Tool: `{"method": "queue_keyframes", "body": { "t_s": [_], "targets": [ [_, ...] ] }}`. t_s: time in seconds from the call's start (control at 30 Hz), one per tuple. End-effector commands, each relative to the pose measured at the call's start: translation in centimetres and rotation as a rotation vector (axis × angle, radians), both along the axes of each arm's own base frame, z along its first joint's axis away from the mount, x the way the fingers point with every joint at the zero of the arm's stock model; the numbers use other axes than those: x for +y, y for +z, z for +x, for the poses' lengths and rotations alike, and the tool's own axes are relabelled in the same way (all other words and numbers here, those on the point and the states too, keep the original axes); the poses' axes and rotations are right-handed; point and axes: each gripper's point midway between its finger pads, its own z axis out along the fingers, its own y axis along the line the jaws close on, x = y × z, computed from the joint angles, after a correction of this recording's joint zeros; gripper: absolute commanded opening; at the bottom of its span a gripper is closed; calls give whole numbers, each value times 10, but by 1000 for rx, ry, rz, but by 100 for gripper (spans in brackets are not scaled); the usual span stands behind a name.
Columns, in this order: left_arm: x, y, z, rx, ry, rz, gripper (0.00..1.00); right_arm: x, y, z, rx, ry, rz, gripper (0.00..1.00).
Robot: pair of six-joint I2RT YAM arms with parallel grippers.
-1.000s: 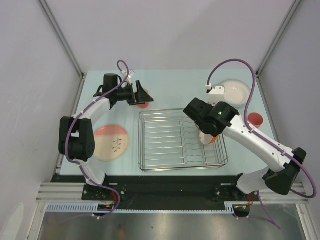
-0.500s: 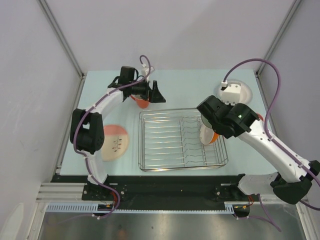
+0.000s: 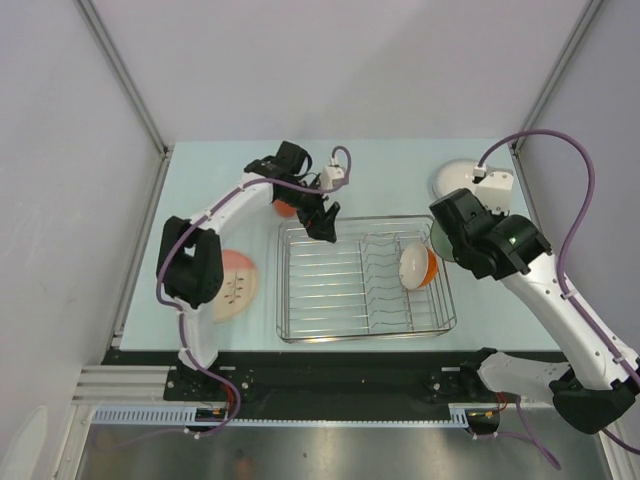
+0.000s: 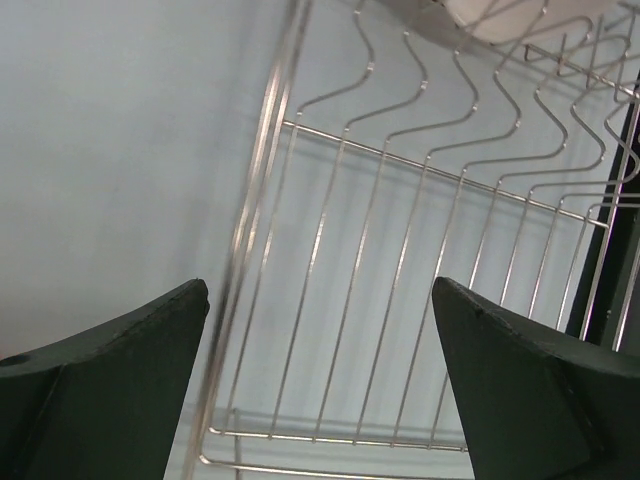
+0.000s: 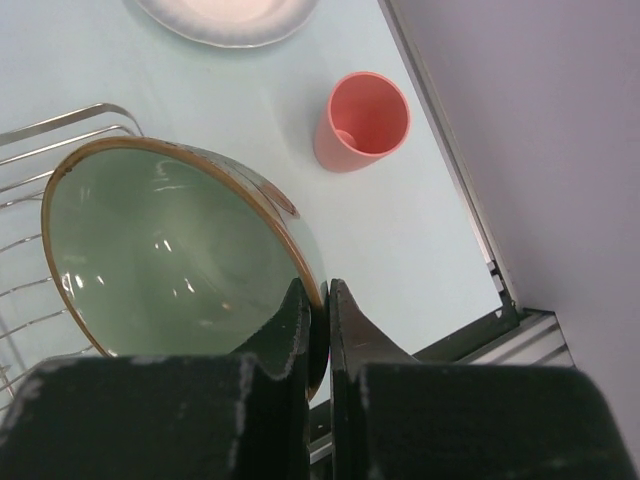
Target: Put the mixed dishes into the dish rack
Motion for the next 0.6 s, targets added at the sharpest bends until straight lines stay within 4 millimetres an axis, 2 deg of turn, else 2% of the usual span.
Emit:
{"method": "queue_keyframes", "body": {
  "t_s": [0.0, 0.13, 0.27, 0.43, 0.5, 0.53, 0.57],
  "targets": [
    [-7, 2, -21, -61, -100, 52, 100, -5, 15, 10, -90, 7, 38, 0],
    [-19, -8, -14, -80, -100, 78, 100, -8, 15, 10, -95, 12, 52, 0],
    [-30, -13, 8, -124, -72, 75, 100, -8, 15, 10, -96, 14, 56, 0],
    [-32, -20, 42, -220, -36, 118, 100, -7, 12, 11, -86, 15, 53, 0],
    [-30, -31, 50, -237, -44, 151, 100, -6, 12, 12, -86, 17, 56, 0],
    [-28, -31, 55, -253, -42, 172, 98, -6, 12, 13, -83, 20, 57, 0],
    [-26, -40, 58, -251, -58, 192, 93, -5, 12, 13, -83, 20, 56, 0]
  ]
}}
